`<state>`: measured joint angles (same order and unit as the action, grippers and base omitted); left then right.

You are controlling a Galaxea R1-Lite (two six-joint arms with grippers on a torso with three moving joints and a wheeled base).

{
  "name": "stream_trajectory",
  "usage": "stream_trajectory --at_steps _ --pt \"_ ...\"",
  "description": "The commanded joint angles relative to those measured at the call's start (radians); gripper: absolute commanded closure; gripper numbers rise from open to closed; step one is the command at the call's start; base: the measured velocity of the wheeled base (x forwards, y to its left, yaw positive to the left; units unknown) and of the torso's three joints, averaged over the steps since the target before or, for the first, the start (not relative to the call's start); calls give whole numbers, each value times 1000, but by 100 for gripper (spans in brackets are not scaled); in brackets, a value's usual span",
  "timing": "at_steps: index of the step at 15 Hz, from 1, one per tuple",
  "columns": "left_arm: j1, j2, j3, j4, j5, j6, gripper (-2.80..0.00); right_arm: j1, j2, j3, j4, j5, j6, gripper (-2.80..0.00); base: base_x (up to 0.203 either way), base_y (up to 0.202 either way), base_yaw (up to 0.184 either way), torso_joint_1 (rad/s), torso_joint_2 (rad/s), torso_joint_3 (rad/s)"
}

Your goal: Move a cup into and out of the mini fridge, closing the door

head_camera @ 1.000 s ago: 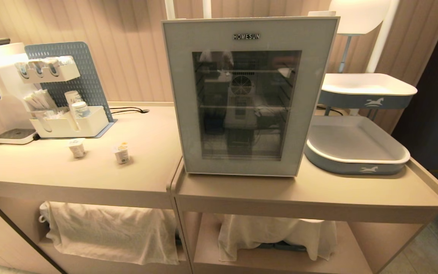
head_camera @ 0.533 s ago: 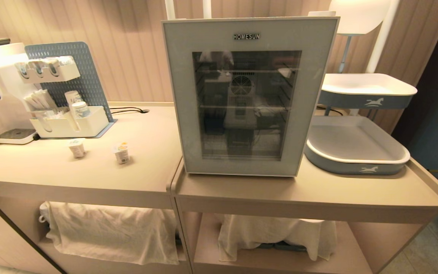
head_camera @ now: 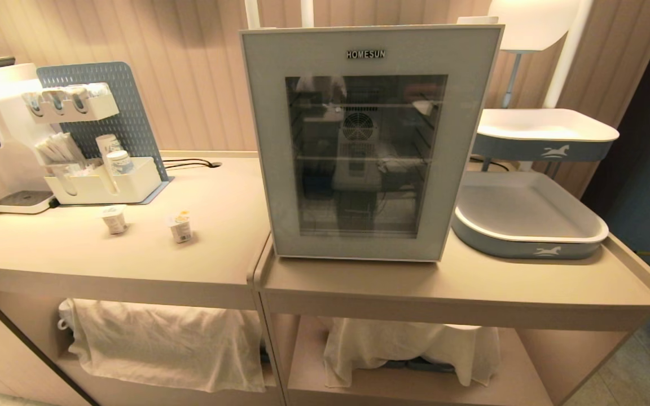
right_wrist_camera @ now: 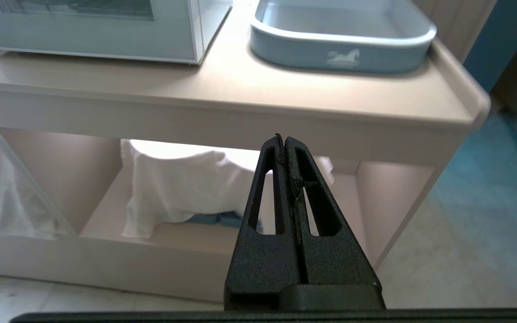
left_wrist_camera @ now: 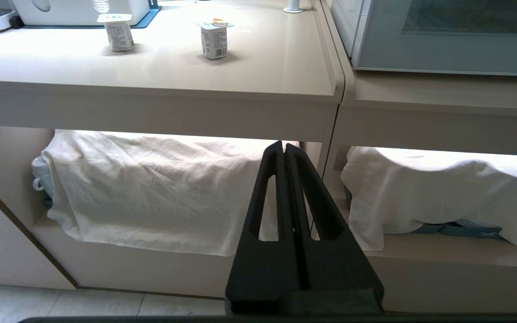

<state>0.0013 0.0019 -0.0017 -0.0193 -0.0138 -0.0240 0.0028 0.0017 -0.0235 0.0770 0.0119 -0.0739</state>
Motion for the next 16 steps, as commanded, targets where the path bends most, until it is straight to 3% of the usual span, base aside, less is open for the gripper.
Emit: stream_trajectory --at_steps 1,10,16 --pt "0 0 -1 -1 0 -1 0 0 1 -6 4 -1 6 0 0 0 0 0 0 0" --pt "0 0 -1 1 0 1 0 0 0 -6 6 0 -9 0 0 0 0 0 0 0" --pt "0 0 -1 2 0 1 0 0 0 -6 4 0 -6 0 1 168 3 3 2 3"
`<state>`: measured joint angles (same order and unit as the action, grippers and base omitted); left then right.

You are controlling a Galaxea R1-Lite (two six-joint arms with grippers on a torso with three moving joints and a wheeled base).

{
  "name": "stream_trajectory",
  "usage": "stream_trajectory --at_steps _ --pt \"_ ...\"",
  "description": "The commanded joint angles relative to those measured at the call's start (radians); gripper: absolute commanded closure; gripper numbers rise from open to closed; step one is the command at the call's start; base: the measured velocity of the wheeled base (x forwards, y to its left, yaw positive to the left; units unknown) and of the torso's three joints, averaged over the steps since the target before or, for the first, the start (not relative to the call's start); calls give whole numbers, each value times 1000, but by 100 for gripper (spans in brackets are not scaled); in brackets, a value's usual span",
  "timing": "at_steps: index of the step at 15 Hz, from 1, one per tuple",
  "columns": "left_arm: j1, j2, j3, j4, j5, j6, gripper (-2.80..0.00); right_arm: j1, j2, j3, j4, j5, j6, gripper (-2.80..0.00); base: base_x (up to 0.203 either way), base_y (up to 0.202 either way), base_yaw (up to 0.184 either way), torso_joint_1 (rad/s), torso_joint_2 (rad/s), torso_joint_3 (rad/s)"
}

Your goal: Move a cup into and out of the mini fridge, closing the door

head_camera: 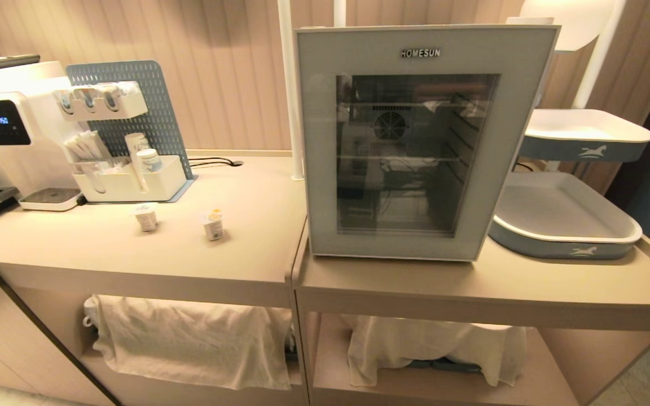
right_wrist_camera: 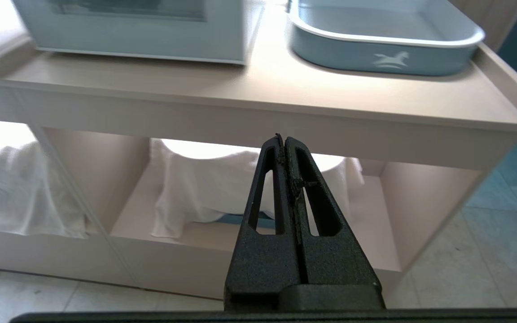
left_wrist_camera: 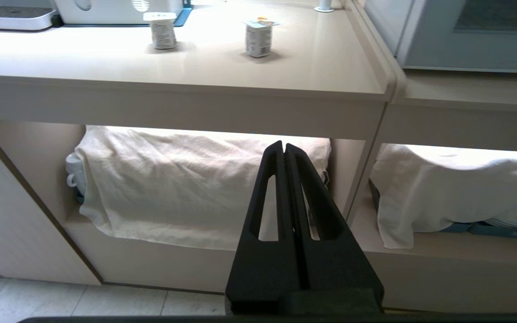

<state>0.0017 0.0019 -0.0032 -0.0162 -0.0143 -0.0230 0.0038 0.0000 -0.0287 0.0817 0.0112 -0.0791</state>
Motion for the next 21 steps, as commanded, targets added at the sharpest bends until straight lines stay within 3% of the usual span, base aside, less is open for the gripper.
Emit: stream_trajectory --at_steps 1,21 --pt "0 0 0 1 0 2 0 1 2 0 0 0 -1 0 0 192 -1 5 3 2" --pt "0 0 0 1 0 2 0 -1 2 0 0 0 13 0 0 193 1 2 3 2"
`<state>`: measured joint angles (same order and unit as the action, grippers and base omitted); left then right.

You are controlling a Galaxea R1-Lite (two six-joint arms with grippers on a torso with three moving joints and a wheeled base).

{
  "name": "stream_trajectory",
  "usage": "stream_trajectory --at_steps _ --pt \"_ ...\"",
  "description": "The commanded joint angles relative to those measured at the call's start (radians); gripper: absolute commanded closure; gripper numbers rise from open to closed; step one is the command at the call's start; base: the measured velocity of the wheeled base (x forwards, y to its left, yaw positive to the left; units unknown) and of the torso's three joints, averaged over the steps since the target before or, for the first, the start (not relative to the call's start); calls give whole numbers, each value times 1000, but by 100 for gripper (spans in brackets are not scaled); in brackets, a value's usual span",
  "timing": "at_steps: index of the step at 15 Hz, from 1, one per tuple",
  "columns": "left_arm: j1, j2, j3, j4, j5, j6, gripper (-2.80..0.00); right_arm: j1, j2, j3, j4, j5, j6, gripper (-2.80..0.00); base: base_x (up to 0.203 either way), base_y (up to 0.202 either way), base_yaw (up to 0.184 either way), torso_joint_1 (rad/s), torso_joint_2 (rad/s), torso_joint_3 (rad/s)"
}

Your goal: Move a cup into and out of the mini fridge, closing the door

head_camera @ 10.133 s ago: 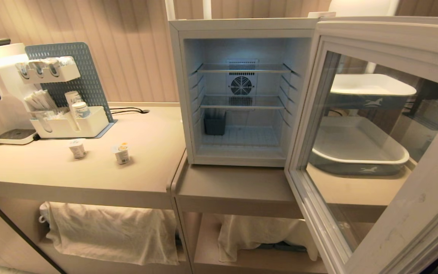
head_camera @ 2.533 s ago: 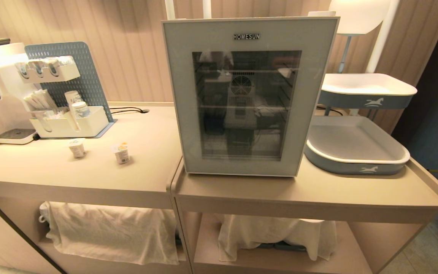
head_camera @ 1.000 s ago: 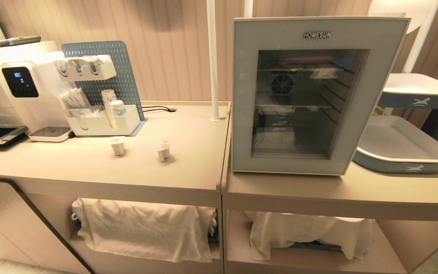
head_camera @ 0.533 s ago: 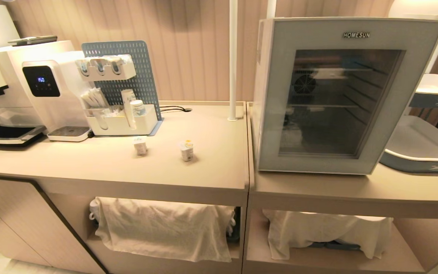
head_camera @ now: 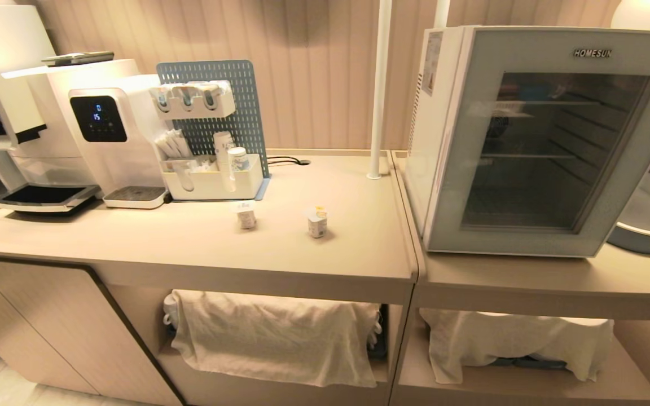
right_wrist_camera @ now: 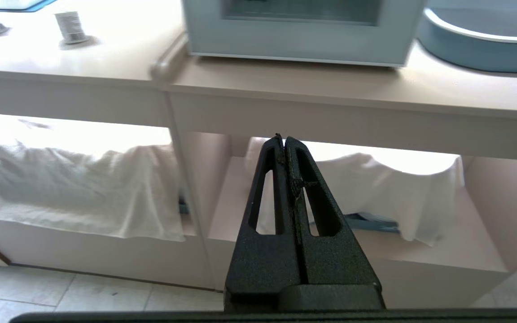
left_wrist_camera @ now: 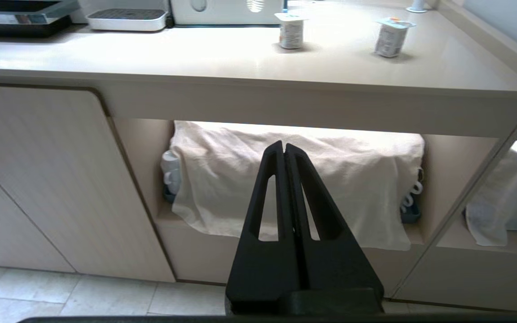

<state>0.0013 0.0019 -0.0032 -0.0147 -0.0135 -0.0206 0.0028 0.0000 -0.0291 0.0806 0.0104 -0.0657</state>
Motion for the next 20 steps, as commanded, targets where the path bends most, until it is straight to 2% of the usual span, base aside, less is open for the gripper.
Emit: stream_trajectory --at_steps 1,20 --pt "0 0 0 -1 0 -1 0 2 2 0 1 0 3 0 0 190 -1 2 5 4" --pt "0 0 0 -1 0 -1 0 2 2 0 1 0 3 0 0 193 1 2 2 3"
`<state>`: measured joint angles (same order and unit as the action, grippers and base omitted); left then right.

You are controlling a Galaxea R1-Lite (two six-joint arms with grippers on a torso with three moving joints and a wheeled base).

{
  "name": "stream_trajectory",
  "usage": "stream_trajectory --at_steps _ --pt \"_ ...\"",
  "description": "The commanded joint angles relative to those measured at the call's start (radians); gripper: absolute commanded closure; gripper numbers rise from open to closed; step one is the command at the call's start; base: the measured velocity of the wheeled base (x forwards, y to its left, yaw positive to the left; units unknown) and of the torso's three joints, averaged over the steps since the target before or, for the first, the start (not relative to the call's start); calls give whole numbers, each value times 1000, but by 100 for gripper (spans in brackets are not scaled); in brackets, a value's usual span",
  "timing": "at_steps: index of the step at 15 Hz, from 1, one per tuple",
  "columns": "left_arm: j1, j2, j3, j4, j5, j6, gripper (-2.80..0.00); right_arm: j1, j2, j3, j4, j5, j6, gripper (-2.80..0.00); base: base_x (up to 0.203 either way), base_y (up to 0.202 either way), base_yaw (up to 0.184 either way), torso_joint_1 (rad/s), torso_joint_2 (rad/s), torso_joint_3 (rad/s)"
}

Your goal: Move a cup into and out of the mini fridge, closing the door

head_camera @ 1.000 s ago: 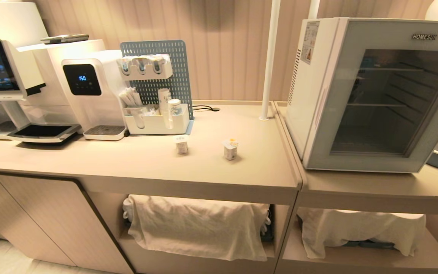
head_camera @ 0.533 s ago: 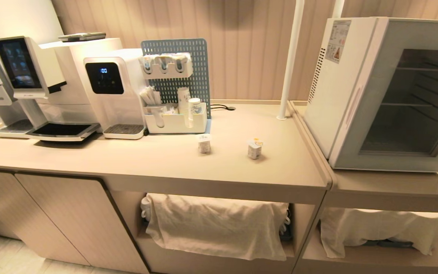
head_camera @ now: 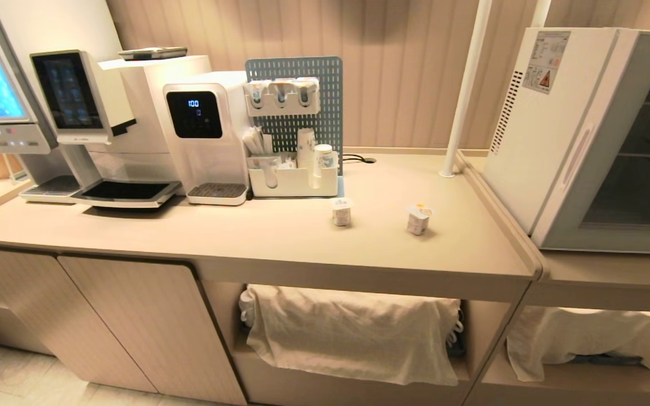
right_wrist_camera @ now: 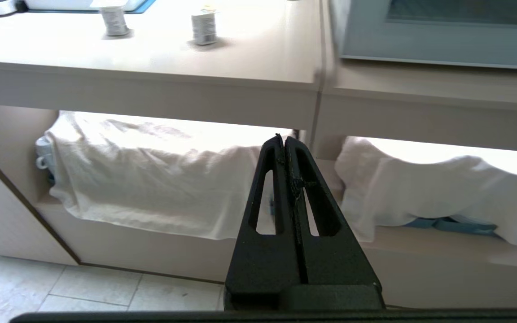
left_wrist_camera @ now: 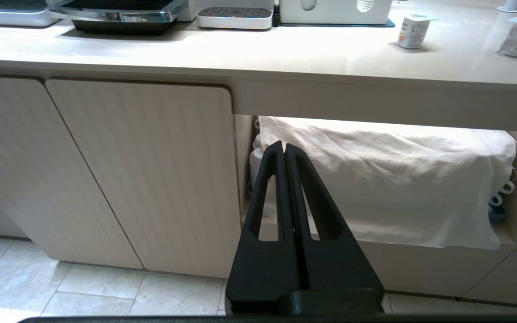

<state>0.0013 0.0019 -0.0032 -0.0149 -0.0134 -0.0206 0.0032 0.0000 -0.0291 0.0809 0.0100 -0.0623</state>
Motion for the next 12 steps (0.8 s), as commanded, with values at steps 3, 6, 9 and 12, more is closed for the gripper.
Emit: stream_trajectory --at_steps 3,6,9,12 --pt "0 0 0 -2 0 -1 0 0 3 0 0 1 -1 0 0 194 4 2 3 3" --pt "0 0 0 -2 0 -1 0 0 2 0 0 1 1 0 0 164 1 2 4 1" --pt "0 0 0 -2 0 -1 0 0 2 0 0 1 3 0 0 25 0 1 0 1" --pt "0 0 0 -2 0 -1 0 0 1 0 0 1 1 0 0 0 0 0 0 0"
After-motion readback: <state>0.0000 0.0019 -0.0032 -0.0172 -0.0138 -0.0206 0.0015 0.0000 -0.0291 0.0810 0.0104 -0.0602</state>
